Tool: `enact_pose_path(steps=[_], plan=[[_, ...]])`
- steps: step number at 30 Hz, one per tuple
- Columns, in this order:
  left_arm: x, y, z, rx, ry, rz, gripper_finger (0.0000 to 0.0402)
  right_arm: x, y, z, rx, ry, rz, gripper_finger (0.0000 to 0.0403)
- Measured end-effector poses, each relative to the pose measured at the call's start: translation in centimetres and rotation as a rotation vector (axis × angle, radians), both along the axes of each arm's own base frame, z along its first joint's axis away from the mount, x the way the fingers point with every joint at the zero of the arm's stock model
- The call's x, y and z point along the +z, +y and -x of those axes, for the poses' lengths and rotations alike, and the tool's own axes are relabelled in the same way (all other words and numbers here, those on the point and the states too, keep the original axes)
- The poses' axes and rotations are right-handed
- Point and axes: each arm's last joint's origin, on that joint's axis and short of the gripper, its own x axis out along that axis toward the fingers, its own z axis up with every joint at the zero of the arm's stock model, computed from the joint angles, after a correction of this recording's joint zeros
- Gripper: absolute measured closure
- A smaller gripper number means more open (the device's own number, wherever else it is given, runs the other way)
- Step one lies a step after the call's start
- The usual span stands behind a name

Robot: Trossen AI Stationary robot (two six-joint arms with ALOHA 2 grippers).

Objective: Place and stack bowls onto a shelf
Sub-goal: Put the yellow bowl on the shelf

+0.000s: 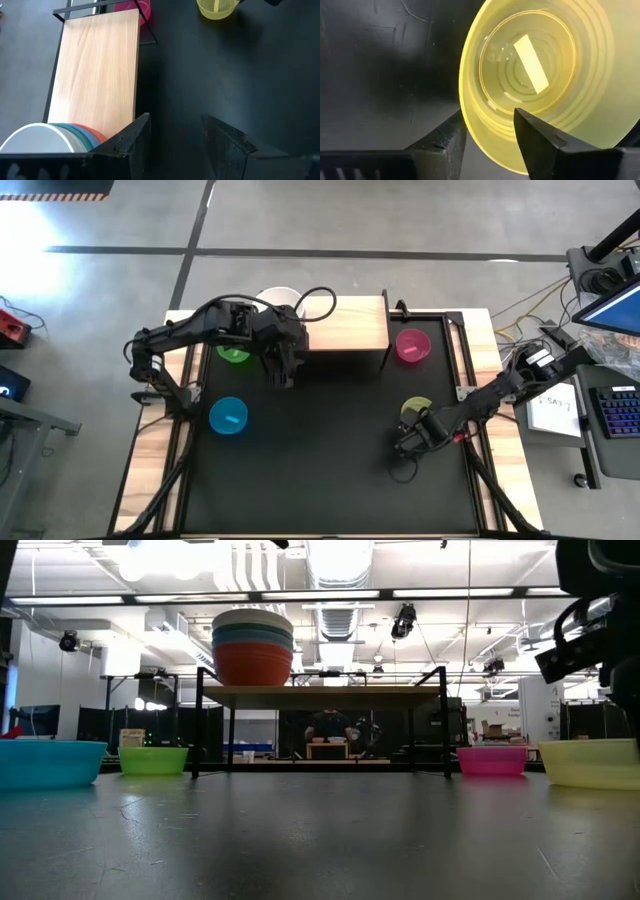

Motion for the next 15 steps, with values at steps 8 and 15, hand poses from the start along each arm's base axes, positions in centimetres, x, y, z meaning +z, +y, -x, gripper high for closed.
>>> enact_pose_path(steps=[8, 15], plan=[[0.0, -0.03, 0.0, 0.015, -0.004, 0.012, 0.0244, 0.0, 0.02, -0.04, 0.076, 0.007, -0.007, 0.0355], [-0.01, -0.03, 0.02, 0.032, -0.007, 0.025, 0.0244, 0.67, 0.5, -0.47, 0.105, 0.018, -0.088, 0.0394]])
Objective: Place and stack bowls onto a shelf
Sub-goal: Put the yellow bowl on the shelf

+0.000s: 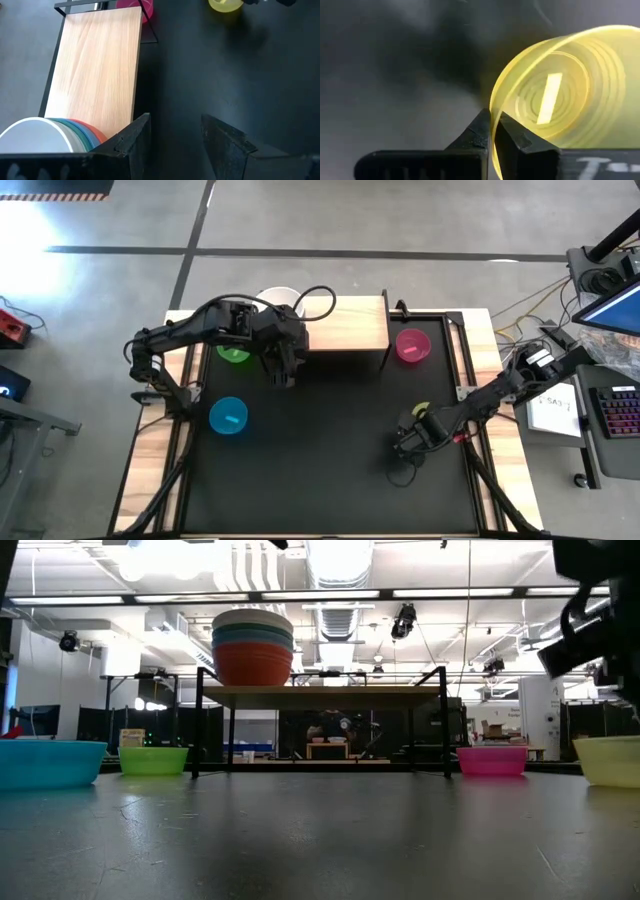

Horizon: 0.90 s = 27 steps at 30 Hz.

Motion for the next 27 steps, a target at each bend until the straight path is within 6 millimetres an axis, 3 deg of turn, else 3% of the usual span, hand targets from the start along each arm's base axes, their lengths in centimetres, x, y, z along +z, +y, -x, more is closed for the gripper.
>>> enact_pose_path(steps=[4, 8, 14, 21, 27], plan=[[0.0, 0.0, 0.0, 0.0, 0.003, 0.0, 0.0244, 2.0, 0.8, -1.4, 0.075, -0.067, -0.044, 0.0394], [-0.1, 0.0, 0.0, 0.0, 0.007, 0.0, 0.0244, 5.2, 1.7, -3.3, 0.195, -0.194, -0.065, 0.0394], [-0.1, 0.0, 0.1, 0.002, 0.018, 0.002, 0.0244, 10.4, 1.7, -5.3, 0.351, -0.351, 0.065, 0.0394], [-0.5, 0.0, 0.7, 0.051, 0.083, 0.038, 0.0244, 14.2, -0.5, -6.8, 0.533, -0.417, 0.305, 0.0394], [-0.7, -0.2, 0.9, 0.069, 0.103, 0.053, 0.0244, 15.3, -4.3, -8.0, 0.612, -0.347, 0.56, 0.0394]])
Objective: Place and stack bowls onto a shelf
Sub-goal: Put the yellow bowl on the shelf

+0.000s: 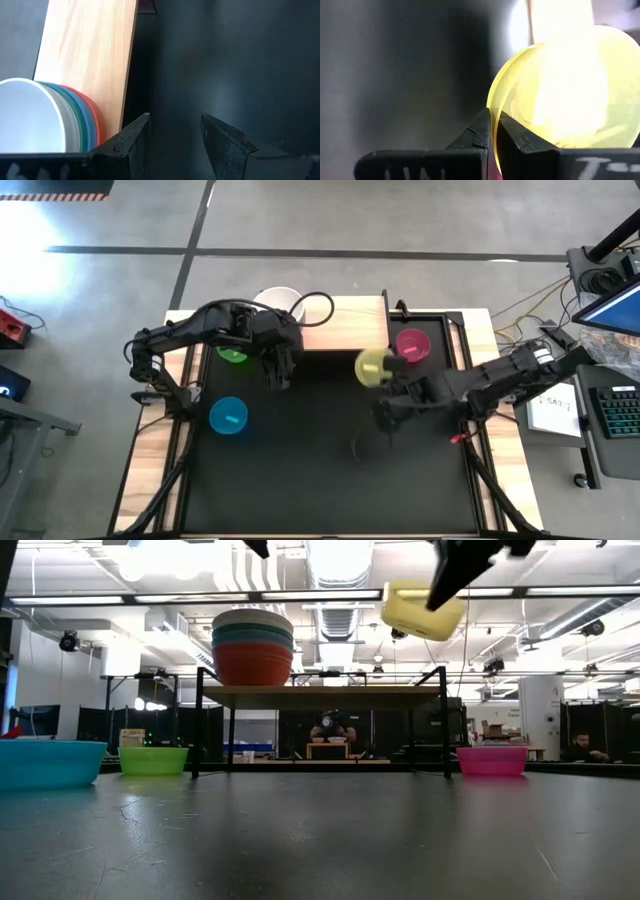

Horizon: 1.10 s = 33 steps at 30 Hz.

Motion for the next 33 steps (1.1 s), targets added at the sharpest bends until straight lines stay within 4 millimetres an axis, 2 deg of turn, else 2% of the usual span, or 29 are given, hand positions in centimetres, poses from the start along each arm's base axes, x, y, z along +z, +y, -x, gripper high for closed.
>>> enact_pose_path(steps=[4, 10, 16, 21, 25, 33], plan=[[0.0, -0.1, 0.0, 0.0, 0.0, 0.001, 0.0244, -0.3, -2.6, -0.9, 0.08, 0.063, 0.093, 0.0394], [0.0, -0.2, 0.0, 0.007, 0.002, 0.007, 0.0244, 0.0, -6.2, -2.2, 0.14, 0.065, 0.17, 0.0394], [-0.1, -0.3, 0.2, 0.01, 0.024, 0.012, 0.0244, 0.0, -10.3, -2.5, 0.079, 0.014, 0.062, 0.0394], [-0.2, -0.3, 0.3, 0.015, 0.03, 0.014, 0.0244, 0.2, -13.0, -2.6, 0.017, -0.062, 0.051, 0.0394], [-0.2, -0.3, 0.3, 0.025, 0.028, 0.02, 0.0244, -0.4, -14.5, -2.9, 0.017, -0.1, -0.046, 0.0394], [-0.2, -0.3, 0.3, 0.027, 0.031, 0.021, 0.0244, -2.7, -16.2, -4.4, 0.004, -0.036, -0.038, 0.0394]])
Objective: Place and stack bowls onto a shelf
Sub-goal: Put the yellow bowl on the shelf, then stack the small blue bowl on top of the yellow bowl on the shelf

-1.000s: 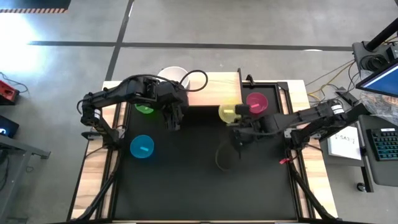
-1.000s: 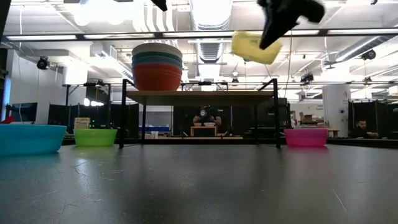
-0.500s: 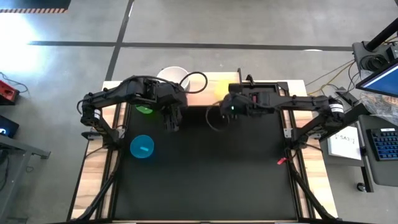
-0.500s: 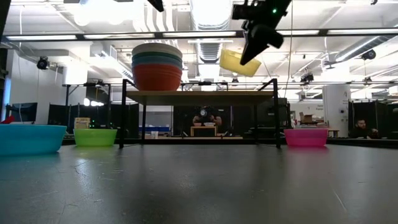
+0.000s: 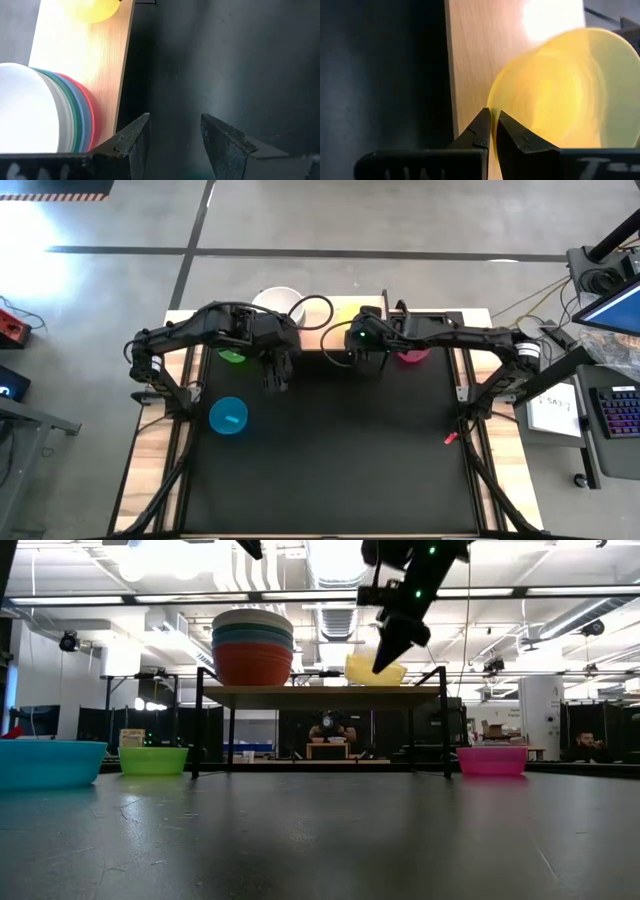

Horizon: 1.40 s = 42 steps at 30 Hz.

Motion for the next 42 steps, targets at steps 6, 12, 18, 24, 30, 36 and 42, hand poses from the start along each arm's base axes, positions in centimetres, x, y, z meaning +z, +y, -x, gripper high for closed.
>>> enact_pose_path(steps=[6, 12, 18, 24, 30, 36, 42], plan=[[-0.1, 0.0, 0.2, 0.009, 0.02, 0.005, 0.0244, -1.0, -0.6, -0.5, 0.002, 0.04, 0.009, 0.0394], [-0.1, 0.0, 0.3, 0.009, 0.027, 0.005, 0.0244, -0.5, -0.4, -0.2, -0.025, 0.012, -0.016, 0.0394], [-0.1, 0.0, 0.3, 0.009, 0.027, 0.005, 0.0244, 0.2, -0.3, 0.2, -0.026, -0.014, -0.012, 0.0394], [-0.1, 0.0, 0.3, 0.009, 0.028, 0.005, 0.0244, 0.3, -0.4, 0.2, -0.036, -0.02, -0.014, 0.0393], [-0.1, 0.0, 0.3, 0.022, 0.025, 0.012, 0.0244, 0.3, -0.7, 0.3, -0.056, -0.026, -0.019, 0.0367], [-0.1, 0.0, 0.3, 0.022, 0.025, 0.012, 0.0244, 0.2, -0.7, 0.3, -0.065, -0.031, -0.025, 0.0333], [-0.2, 0.0, 0.3, 0.026, 0.031, 0.014, 0.0244, 0.3, -0.6, 0.4, -0.072, -0.037, -0.028, 0.0305]])
